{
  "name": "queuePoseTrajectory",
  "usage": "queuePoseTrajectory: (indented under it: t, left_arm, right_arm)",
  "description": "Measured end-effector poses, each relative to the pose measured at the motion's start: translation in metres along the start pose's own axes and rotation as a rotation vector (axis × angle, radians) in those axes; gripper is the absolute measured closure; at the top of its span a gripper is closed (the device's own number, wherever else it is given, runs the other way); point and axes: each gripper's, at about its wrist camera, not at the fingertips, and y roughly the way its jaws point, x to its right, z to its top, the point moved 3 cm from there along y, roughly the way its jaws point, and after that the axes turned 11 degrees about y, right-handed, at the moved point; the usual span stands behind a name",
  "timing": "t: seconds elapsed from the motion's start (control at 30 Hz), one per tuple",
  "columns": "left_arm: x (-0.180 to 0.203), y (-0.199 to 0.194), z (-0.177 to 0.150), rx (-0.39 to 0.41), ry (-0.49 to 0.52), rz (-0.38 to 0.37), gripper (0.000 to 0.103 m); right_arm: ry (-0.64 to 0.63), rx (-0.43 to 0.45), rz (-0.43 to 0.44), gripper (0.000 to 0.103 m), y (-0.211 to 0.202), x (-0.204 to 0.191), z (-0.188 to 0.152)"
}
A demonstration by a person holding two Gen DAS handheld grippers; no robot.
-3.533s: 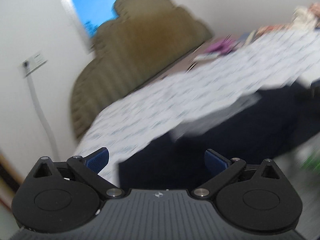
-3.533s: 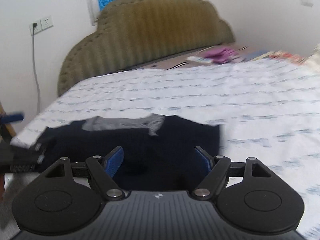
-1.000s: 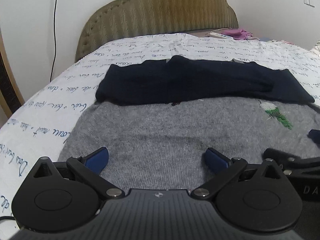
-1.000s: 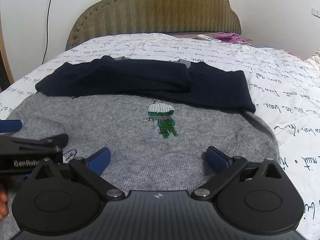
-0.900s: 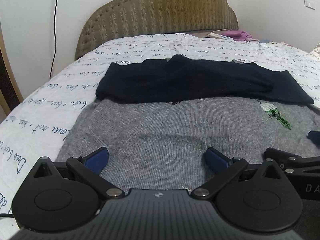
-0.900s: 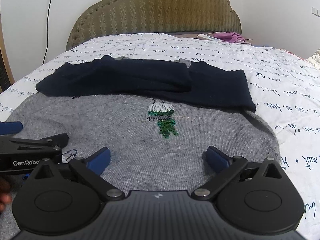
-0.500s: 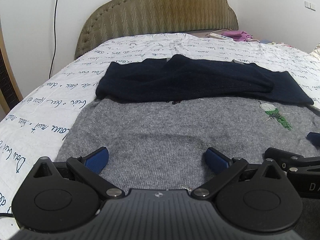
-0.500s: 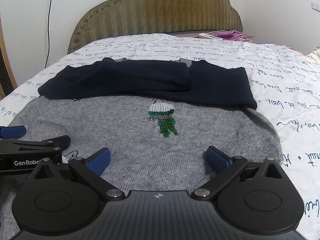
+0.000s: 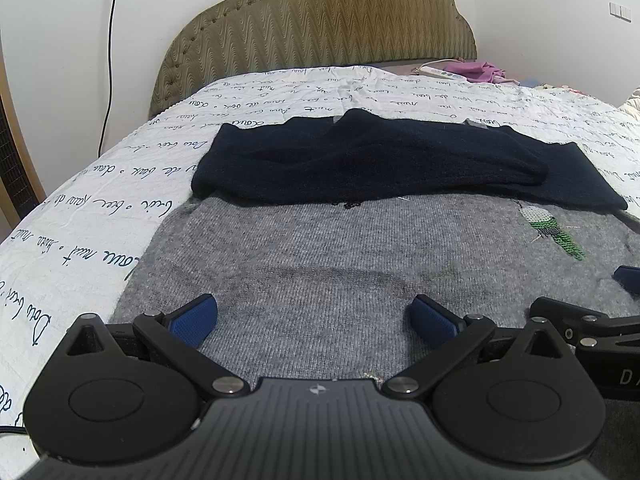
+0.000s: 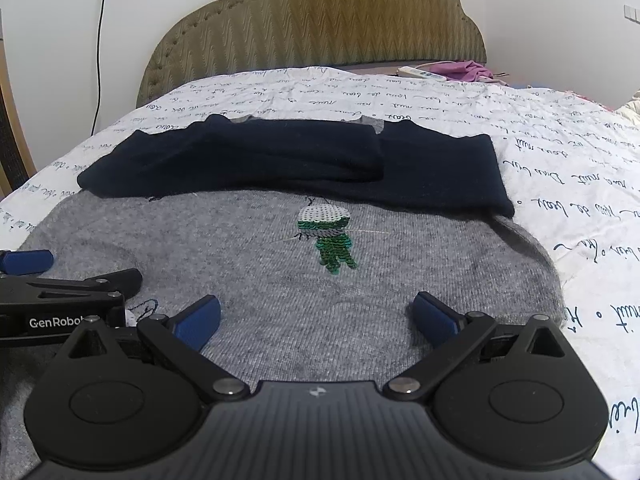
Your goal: Fold small clothes
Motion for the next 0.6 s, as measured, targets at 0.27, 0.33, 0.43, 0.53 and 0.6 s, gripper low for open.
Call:
queuePoseTrajectory:
  t: [0.27, 0.33, 0.43, 0.53, 0.6]
  left_arm:
    - [0.0000, 0.0001, -0.0001, 0.000, 0.000, 0.000, 0.001]
    - [0.0001, 0.0002, 0.0000, 0.000, 0.000, 0.000, 0.001]
    - [0.0001, 0.0002, 0.0000, 0.000, 0.000, 0.000, 0.001]
    - [0.0000, 0.0002, -0.0001, 0.000, 0.000, 0.000, 0.001]
    - [0.0001, 0.0002, -0.0001, 0.000, 0.000, 0.000, 0.001]
  right_arm:
    - [0.007, 0.000, 0.006, 0.000, -0.0011, -0.0001, -0.0002]
    - [0.008, 0.000, 0.008, 0.000, -0.0010, 0.0004, 0.0002]
    - [0.015, 0.002, 0.014, 0.000, -0.0014, 0.0013, 0.0005]
    - [0.024, 0.003, 0.022, 0.000, -0.0021, 0.0026, 0.0007]
    - [0.025, 0.003, 0.022, 0.000, -0.0020, 0.0025, 0.0008]
